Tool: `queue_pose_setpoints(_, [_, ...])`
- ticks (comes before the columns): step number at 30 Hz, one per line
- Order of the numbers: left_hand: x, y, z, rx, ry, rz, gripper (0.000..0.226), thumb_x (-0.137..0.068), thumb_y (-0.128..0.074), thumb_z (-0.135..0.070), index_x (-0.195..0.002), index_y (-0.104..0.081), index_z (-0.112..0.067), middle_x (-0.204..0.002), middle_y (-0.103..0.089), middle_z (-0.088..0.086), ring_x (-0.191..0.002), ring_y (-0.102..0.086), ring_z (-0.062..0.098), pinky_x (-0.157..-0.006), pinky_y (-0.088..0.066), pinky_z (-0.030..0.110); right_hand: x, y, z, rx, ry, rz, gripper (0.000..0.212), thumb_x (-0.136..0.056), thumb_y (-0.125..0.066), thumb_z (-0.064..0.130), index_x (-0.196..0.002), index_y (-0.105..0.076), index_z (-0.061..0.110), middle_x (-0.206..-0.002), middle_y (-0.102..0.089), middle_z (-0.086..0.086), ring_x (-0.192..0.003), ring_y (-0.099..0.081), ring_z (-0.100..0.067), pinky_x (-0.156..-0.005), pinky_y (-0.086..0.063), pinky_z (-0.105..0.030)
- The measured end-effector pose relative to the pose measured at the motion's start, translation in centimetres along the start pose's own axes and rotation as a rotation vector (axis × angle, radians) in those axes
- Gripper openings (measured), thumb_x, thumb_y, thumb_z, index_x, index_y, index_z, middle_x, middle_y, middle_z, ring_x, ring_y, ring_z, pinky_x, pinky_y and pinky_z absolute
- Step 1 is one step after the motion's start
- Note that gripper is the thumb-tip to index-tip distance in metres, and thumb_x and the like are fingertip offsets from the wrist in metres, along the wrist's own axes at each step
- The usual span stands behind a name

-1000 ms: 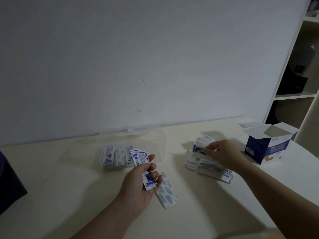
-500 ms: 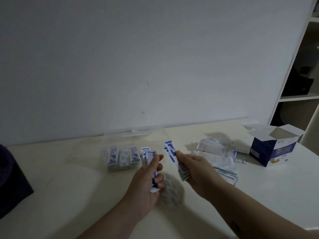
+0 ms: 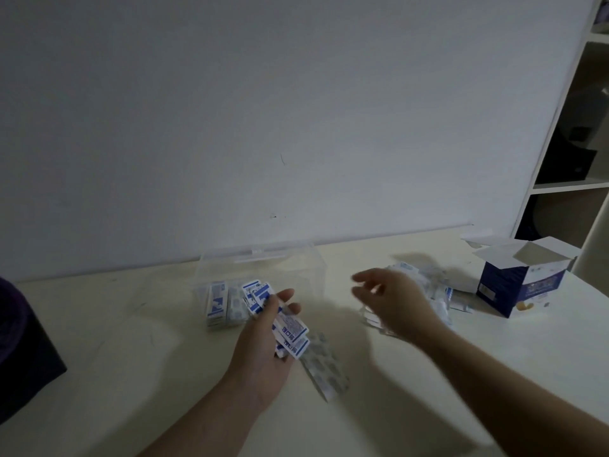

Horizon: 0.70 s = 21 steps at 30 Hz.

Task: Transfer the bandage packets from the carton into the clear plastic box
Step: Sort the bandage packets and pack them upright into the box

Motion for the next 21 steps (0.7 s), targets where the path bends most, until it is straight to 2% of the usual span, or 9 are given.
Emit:
queue_pose_setpoints(1, [0.0,0.0,0.0,0.038,0.018,0.026,0.027,-0.099,-0.041,-0.028,-0.093,-0.065,-0.016,-0.061,-0.061,-0.002,-0.071,-0.054,0.014,-0.072,-0.048,0.034,-1.0,1.2,-1.5,0.195,0.008,0.013,0.026,-0.086,-0.065,0.026,-0.111,-0.067,0.021,-0.096,-0.065,0.004,-0.08,-0.056,-0.009,-0.079,-0.045,-0.024])
queue_pose_setpoints(3, [0.0,-0.1,0.3,0.106,0.062,0.091,0.029,-0.099,-0.039,-0.032,-0.097,-0.063,-0.016,-0.059,-0.053,0.0,-0.074,-0.056,0.018,-0.074,-0.055,0.043,-2.3,2.7,-4.0,0.438,-0.037,0.114,0.039,-0.085,-0.065,0.025,-0.123,-0.06,0.019,-0.114,-0.062,-0.004,-0.097,-0.058,-0.016,-0.085,-0.044,-0.026])
queue_pose_setpoints(6, [0.2,-0.4,0.7,0.116,0.117,0.153,0.029,-0.098,-0.04,-0.037,-0.102,-0.062,-0.02,-0.062,-0.05,0.001,-0.073,-0.055,0.019,-0.058,-0.058,0.043,-3.0,3.0,-5.9,0.597,-0.1,0.236,0.044,-0.081,-0.066,0.025,-0.124,-0.057,0.021,-0.118,-0.061,-0.004,-0.104,-0.057,-0.022,-0.085,-0.045,-0.027])
queue_pose_setpoints(12, [0.0,0.0,0.8,0.067,0.114,0.179,0.026,-0.095,-0.045,-0.036,-0.108,-0.064,-0.024,-0.074,-0.054,0.001,-0.066,-0.052,0.015,-0.052,-0.053,0.029,-3.4,2.8,-5.9,0.592,-0.075,0.205,0.018,-0.083,-0.066,0.02,-0.099,-0.069,0.013,-0.099,-0.069,-0.005,-0.091,-0.062,-0.022,-0.081,-0.05,-0.03])
queue_pose_setpoints(15, [-0.4,0.4,0.7,0.051,0.074,0.16,0.025,-0.096,-0.044,-0.033,-0.108,-0.063,-0.022,-0.075,-0.054,0.0,-0.065,-0.05,0.014,-0.047,-0.05,0.026,-3.5,3.0,-5.9,0.586,-0.083,0.213,0.016,-0.083,-0.065,0.019,-0.09,-0.068,0.005,-0.091,-0.067,-0.009,-0.087,-0.062,-0.026,-0.076,-0.05,-0.032])
queue_pose_setpoints(19, [-0.6,0.3,0.3,0.088,0.054,0.132,0.022,-0.098,-0.042,-0.027,-0.103,-0.062,-0.018,-0.069,-0.049,-0.001,-0.057,-0.042,0.011,-0.041,-0.042,0.02,-3.1,4.1,-4.6,0.388,-0.01,0.173,0.007,-0.082,-0.07,0.021,-0.082,-0.063,0.02,-0.089,-0.06,0.003,-0.075,-0.052,-0.008,-0.066,-0.039,-0.018])
queue_pose_setpoints(21, [-0.7,0.3,0.2,0.093,0.049,0.127,0.021,-0.098,-0.041,-0.024,-0.101,-0.061,-0.015,-0.064,-0.044,-0.001,-0.052,-0.037,0.009,-0.038,-0.034,0.017,-2.1,4.4,-2.9,0.247,0.1,0.111,0.019,-0.08,-0.072,0.021,-0.071,-0.058,0.031,-0.09,-0.058,0.008,-0.074,-0.048,0.001,-0.063,-0.037,-0.014])
Point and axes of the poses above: each hand's wrist, its own x-axis away from the middle knuckle, its own y-axis out of the back of the hand, z = x × y, the point moved 2 cm from there along -x, towards the middle knuckle
